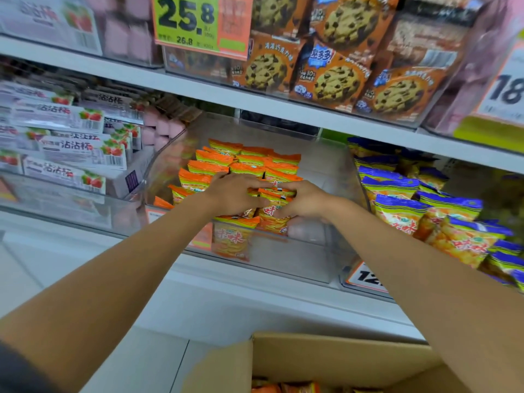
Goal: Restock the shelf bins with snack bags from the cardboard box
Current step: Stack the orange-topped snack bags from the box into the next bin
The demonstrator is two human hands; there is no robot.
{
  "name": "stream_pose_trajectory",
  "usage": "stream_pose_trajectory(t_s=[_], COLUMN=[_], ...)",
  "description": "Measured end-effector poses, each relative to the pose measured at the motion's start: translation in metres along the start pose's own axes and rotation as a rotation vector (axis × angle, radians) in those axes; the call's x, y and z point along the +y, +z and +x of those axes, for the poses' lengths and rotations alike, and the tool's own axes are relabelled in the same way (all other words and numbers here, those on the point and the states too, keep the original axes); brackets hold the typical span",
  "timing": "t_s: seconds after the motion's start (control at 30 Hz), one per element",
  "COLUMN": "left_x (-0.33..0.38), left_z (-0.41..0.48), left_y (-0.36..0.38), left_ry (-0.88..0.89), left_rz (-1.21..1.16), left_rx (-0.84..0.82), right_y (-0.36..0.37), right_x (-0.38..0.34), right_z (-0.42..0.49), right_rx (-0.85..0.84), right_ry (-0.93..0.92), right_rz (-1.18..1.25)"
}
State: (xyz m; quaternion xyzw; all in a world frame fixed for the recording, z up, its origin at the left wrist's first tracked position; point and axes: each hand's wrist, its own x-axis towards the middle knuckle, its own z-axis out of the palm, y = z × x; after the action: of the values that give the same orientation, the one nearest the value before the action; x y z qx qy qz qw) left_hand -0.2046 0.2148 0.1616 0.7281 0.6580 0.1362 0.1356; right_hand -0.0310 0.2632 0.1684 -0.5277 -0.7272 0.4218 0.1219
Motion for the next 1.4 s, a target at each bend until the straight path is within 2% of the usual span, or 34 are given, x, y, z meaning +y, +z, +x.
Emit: stream_pose_trajectory(t_s=[0.13,0.2,0.37,0.6,0.67,0.77,0.87,0.97,1.07,1.13,1.27,1.4], left_x=[0.0,-0.001,-0.003,-0.002,0.006,0.016,0.032,0.06,0.09,0.104,0.123,0.135], left_z=[-0.001,0.0,0.004,0.003,-0.006,-0.023,-0.045,-0.075,-0.105,-0.123,-0.154,-0.17], left_y=[0.0,0.002,0.004,-0.003,-0.008,-0.01,-0.003,0.009,0.029,0.047,0.094,0.157], left_ry=[0.001,0.002,0.005,-0.011,-0.024,-0.027,-0.024,-0.046,-0.052,-0.055,-0.157,-0.225], left_rz=[-0.093,-0.048,0.134,-0.001,0.012,0.09,-0.026,-0.105,-0.126,-0.133,-0.197,-0.283], left_rx=[0.066,0.081,-0.052,-0.04,-0.001,0.156,0.328,0.37,0.295,0.226,0.061,-0.114], right_y=[-0.004,0.0,0.009,0.0,-0.004,-0.005,-0.001,0.002,0.009,0.018,0.031,0.045], right_x=[0.001,0.006,0.013,0.007,0.007,0.008,0.01,0.018,0.042,0.067,0.137,0.227], right_z=[-0.001,0.0,-0.001,-0.014,-0.022,-0.034,-0.053,-0.088,-0.129,-0.155,-0.2,-0.229], right_rx=[0.034,0.056,0.057,0.107,0.14,0.195,0.301,0.433,0.515,0.534,0.396,0.225], right_ry=[0.04,0.029,-0.007,0.014,-0.028,-0.144,-0.278,-0.4,-0.505,-0.509,-0.277,-0.062], right_rz=[0.163,0.196,0.211,0.299,0.209,-0.019,-0.164,-0.236,-0.198,-0.16,-0.112,-0.171])
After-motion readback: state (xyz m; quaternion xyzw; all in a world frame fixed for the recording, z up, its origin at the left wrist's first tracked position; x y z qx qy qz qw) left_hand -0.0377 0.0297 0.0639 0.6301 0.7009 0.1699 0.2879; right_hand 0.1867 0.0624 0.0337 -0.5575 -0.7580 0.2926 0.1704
